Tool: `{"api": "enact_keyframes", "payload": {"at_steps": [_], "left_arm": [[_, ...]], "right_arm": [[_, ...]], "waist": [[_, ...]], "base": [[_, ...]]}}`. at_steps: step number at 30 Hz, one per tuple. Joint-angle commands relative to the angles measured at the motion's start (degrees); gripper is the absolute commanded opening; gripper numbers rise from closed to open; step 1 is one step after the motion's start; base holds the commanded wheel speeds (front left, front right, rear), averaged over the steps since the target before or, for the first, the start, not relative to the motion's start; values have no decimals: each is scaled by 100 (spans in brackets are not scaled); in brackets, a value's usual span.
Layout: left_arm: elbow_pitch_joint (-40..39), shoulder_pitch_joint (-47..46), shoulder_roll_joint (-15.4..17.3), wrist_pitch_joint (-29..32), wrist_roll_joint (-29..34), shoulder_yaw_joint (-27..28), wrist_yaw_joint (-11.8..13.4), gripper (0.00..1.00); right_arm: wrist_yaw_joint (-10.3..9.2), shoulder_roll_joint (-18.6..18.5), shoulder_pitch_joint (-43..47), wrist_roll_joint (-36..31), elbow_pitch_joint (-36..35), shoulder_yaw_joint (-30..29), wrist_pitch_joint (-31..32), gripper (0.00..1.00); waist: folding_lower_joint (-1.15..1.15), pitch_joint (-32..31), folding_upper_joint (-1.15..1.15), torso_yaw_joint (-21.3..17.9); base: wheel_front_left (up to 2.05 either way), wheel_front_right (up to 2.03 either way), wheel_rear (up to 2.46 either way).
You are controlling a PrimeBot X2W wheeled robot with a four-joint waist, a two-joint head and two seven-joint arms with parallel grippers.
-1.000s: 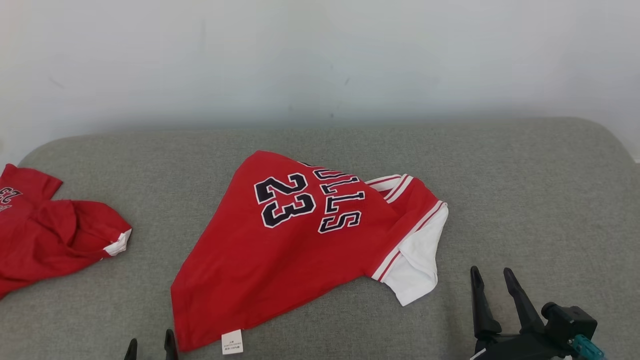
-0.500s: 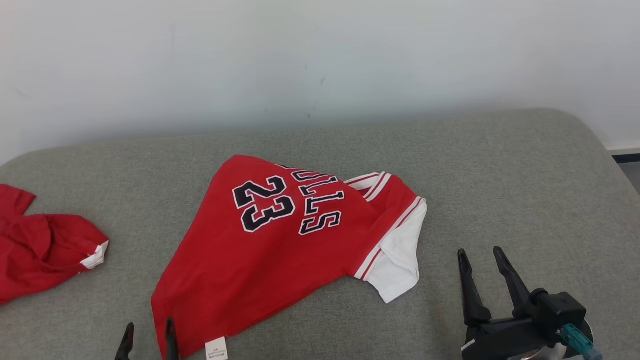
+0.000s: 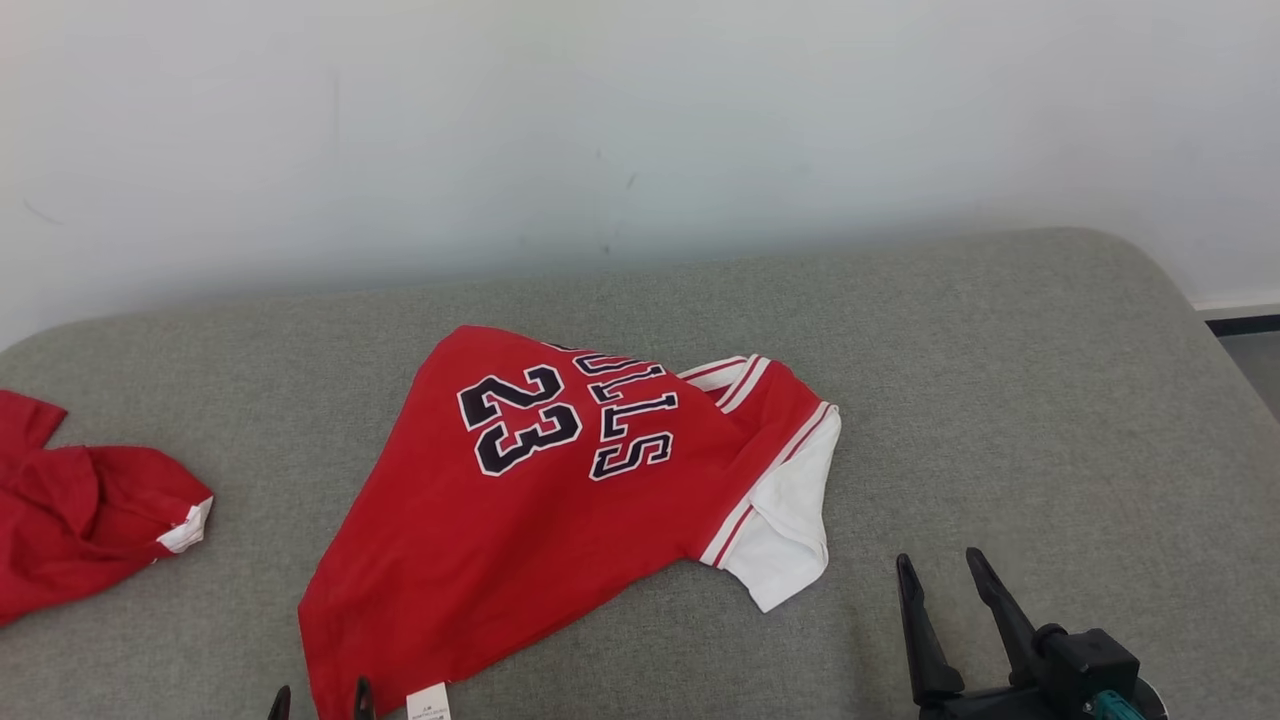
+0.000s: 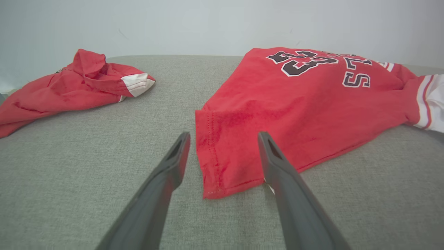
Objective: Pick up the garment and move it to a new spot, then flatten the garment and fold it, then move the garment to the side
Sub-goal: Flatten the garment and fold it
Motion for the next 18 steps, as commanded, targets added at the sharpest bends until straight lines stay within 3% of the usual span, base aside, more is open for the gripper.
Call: {"api": "enact_keyframes", "payload": {"at_steps": [1,10,18], "left_arm": [[-3,23,-4,-19,-59,-30,27,100],[-57,-159,-5,-19,-123,-232,54,100],[-66,-434,-4,-19,-217,-575,130,100]], "right_arm": [[-11,28,35,-49,32,15,0,100],[-11,-39,-344,-207,324,104,-1,100],[-11,-201,-1286,-641,1313,439,0,100]], "waist": [[0,10,0,10],[0,281,0,180],[0,731,0,641]], "base": [[0,0,0],[0,0,0],[0,0,0]]}}
